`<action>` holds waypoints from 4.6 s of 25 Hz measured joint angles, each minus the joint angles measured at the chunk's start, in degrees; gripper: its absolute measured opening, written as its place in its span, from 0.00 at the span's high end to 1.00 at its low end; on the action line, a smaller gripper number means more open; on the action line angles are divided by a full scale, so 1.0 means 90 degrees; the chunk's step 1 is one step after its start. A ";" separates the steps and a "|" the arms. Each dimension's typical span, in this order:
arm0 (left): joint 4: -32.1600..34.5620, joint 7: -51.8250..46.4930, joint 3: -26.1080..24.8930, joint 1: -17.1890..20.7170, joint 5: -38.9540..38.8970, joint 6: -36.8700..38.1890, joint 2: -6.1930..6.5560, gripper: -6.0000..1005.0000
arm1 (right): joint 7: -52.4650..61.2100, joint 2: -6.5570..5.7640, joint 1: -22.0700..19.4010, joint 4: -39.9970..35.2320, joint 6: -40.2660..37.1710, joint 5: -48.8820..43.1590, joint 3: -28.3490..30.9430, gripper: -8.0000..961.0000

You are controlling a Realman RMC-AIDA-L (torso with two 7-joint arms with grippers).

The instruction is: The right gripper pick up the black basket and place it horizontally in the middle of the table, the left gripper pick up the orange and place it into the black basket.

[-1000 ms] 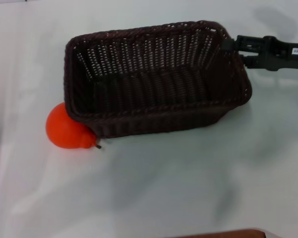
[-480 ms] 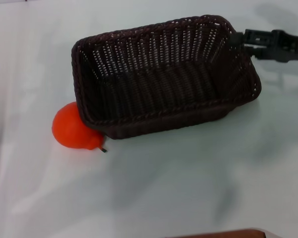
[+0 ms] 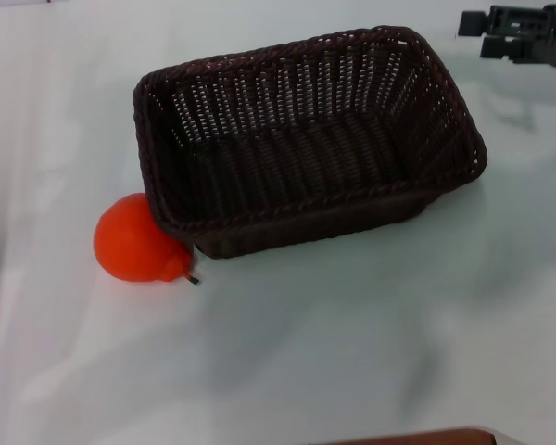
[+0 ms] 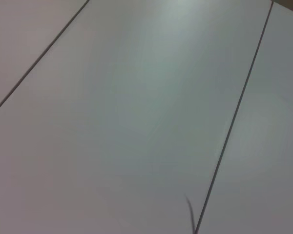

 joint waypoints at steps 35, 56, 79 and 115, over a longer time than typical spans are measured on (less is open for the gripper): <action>-0.0995 0.0064 0.3887 0.0997 0.1986 0.2058 0.0661 0.25 | -0.3669 0.0648 0.0278 0.1549 -0.1359 0.3240 0.1048 0.04; -0.1063 0.0015 0.3906 0.0673 0.2615 0.2726 0.0553 0.46 | -0.3692 0.0633 0.0172 0.1673 -0.1499 0.3258 0.1126 0.04; -0.1484 -0.0909 0.0545 0.0833 0.2572 0.0546 0.0380 0.79 | -0.3994 0.0659 0.0227 0.1805 -0.1616 0.3619 0.1126 0.04; -0.2311 -0.1334 0.3109 -0.0064 0.2604 0.1678 0.0052 0.56 | -0.4533 0.0667 0.0358 0.2200 -0.1854 0.3651 0.1135 0.04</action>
